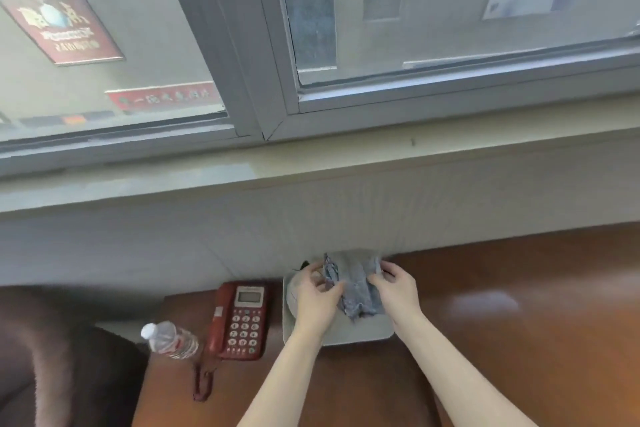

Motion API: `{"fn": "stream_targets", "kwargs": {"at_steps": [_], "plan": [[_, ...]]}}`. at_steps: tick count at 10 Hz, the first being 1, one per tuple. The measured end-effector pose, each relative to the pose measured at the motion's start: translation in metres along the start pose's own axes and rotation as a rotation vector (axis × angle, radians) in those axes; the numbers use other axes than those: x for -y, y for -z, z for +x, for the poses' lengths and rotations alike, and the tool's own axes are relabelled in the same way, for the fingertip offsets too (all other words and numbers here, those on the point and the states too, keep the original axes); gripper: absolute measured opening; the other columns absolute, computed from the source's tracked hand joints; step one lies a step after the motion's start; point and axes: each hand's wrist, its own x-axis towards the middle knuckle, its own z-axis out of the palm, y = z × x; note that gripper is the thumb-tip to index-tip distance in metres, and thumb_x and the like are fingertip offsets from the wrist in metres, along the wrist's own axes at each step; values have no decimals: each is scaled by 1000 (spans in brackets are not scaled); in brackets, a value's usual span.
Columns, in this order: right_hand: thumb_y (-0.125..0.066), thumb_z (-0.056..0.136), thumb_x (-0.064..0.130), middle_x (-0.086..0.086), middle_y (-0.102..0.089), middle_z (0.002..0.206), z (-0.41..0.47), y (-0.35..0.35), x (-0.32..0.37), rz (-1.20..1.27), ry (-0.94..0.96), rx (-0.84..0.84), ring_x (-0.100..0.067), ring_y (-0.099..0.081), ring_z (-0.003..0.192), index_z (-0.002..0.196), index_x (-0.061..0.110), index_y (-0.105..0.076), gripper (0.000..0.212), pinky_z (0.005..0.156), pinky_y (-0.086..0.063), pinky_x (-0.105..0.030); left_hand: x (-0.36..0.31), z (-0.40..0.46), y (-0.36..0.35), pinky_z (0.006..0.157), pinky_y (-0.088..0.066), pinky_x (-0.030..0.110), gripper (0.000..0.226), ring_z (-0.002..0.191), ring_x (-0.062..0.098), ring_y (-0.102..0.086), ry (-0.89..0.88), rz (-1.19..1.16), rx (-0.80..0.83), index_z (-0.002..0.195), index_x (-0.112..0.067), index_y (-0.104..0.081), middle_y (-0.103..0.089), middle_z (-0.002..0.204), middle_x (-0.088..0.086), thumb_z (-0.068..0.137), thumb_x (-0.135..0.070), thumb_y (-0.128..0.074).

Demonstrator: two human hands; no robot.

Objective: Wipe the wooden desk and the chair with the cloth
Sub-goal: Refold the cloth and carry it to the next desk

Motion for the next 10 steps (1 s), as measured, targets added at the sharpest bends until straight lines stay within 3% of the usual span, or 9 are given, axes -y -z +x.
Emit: {"fn": "stream_targets", "kwargs": {"at_steps": [1, 3, 4, 5, 6, 7, 8, 9, 10], "plan": [[-65, 88, -3, -8, -66, 114, 22, 1, -22, -10, -49, -25, -14, -63, 96, 135, 2, -57, 47, 83, -52, -26, 20, 30, -14, 95, -58, 43, 51, 99, 13, -67, 4, 81, -17, 127, -20, -52, -68, 115, 5, 86, -2, -76], [-68, 85, 1, -3, -72, 98, 75, -15, -76, -77, -52, -102, -8, -67, 85, 109, 12, -66, 27, 82, -56, -29, 69, 89, -43, 88, -56, 37, 24, 87, 13, -65, -11, 190, -25, 106, -19, -57, -67, 98, 0, 93, 1, -63], [-70, 85, 8, -1, -69, 101, 105, -24, -112, -101, -64, -126, -14, -67, 92, 120, 16, -61, 37, 89, -57, -35, 112, 118, -52, 89, -56, 45, 19, 89, 20, -64, -27, 320, -50, 101, -17, -61, -64, 91, -5, 92, -1, -60], [-66, 87, 3, 0, -64, 98, 126, -27, -151, -140, -79, -147, -12, -64, 89, 121, 14, -52, 38, 86, -55, -32, 155, 131, -60, 88, -55, 41, 18, 90, 18, -63, -80, 458, -49, 96, -23, -64, -66, 91, -8, 94, -6, -60], [-60, 87, 0, 6, -63, 90, 141, -27, -180, -261, -39, -166, -6, -61, 84, 98, 19, -58, 22, 75, -47, -24, 173, 134, -71, 87, -51, 28, 22, 92, 15, -64, -87, 487, -38, 101, -25, -69, -69, 97, -6, 97, -7, -56], [-61, 86, -3, 4, -68, 97, 158, -30, -205, -343, -39, -111, -15, -65, 95, 95, 20, -66, 25, 78, -47, -19, 185, 145, -80, 98, -49, 28, 35, 111, 22, -65, -22, 545, 96, 123, -13, -68, -70, 118, 4, 94, -1, -52], [-56, 94, 1, -5, -66, 123, 164, -34, -213, -400, -45, -5, -23, -61, 119, 128, 9, -62, 36, 98, -46, -23, 186, 147, -76, 122, -28, 36, 56, 149, 29, -34, -39, 697, 375, 150, -7, -45, -43, 156, 9, 95, -4, -57], [-53, 98, -1, -11, -40, 153, 164, -31, -213, -531, 12, 106, -27, -36, 143, 149, 0, -39, 54, 110, -22, -22, 183, 151, -70, 125, -9, 26, 66, 159, 20, -4, -23, 747, 431, 161, -14, -24, -13, 170, 3, 101, 1, -47], [-48, 100, -3, -3, -52, 133, 146, -28, -213, -451, 7, 116, -16, -44, 126, 132, 7, -54, 34, 104, -29, -20, 178, 136, -61, 118, -28, 24, 55, 148, 23, -37, -12, 654, 344, 150, -11, -47, -40, 158, 3, 98, 7, -48]]}}
